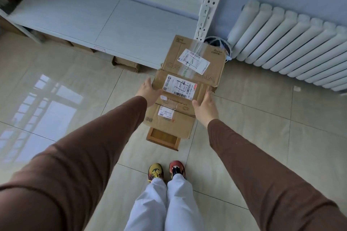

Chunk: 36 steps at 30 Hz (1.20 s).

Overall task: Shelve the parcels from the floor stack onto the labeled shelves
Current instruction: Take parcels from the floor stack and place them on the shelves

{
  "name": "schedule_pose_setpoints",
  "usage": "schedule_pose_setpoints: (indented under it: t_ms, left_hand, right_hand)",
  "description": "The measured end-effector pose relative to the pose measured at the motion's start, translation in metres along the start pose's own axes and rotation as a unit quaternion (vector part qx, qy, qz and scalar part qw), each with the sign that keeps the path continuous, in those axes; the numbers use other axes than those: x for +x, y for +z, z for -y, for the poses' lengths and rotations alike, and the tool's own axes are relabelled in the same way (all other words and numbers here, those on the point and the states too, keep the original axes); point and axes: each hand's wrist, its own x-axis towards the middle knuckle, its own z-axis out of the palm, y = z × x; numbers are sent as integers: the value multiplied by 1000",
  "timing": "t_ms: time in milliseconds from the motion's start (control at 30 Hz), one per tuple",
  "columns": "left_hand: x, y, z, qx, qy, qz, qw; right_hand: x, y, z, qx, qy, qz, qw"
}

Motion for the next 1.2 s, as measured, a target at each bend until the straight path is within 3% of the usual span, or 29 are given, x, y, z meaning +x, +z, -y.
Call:
schedule_pose_setpoints:
  t_ms: [167,300,533,800,1033,1200]
  left_hand:
    - [22,20,8,-74,-35,5,997]
    - [16,20,14,-142,-64,-37,987]
    - [-37,-52,32,-203,-89,-175,959]
    - [-141,-225,49,-292,-29,-372,881]
    - [-223,-387,73,-367,69,-474,797]
    - [-256,-499,112,-389,134,-491,768]
  right_hand:
    - [14,10,-6,74,56,7,996]
    - [6,10,3,111,57,-2,992]
    - [-40,-5,74,135,-35,16,990]
    - [-105,-28,247,156,-249,5,956]
    - [-172,-43,427,208,-432,-25,877]
    - [-224,-47,556,230,-545,-68,803]
